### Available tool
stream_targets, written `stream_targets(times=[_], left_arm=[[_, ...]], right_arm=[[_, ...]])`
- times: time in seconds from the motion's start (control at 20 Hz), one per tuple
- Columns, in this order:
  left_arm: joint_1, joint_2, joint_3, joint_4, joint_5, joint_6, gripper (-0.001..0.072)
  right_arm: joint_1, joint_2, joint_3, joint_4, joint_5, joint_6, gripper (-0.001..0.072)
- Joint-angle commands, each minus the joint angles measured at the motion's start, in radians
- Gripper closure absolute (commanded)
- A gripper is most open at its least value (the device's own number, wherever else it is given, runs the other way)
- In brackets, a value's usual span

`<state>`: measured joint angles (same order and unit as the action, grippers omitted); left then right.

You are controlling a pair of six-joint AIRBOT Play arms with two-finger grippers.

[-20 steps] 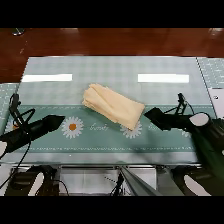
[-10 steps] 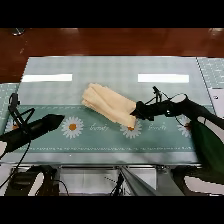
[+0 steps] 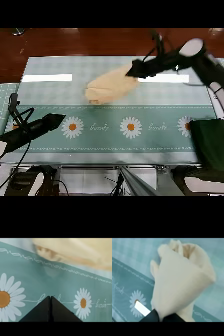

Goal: Fold the shirts.

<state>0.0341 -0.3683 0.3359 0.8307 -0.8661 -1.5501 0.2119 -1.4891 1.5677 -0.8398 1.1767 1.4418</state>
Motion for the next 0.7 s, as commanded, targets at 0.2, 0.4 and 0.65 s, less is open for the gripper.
stream_targets(times=[0.2,0.4,0.65], left_arm=[[0.001,0.000,0.001,-0.001,-0.009,0.001,0.0689],[0.001,0.000,0.001,-0.001,-0.009,0.001,0.0689],[0.001,0.000,0.001,-0.001,-0.008,0.013,0.0688]], right_arm=[[-0.159,0.018,0.476,-0.243,0.269,0.184,0.0690],[-0.367,0.089,0.475,-0.252,0.371,0.259,0.0690],[-0.645,0.162,0.466,-0.327,0.605,0.339,0.0690]])
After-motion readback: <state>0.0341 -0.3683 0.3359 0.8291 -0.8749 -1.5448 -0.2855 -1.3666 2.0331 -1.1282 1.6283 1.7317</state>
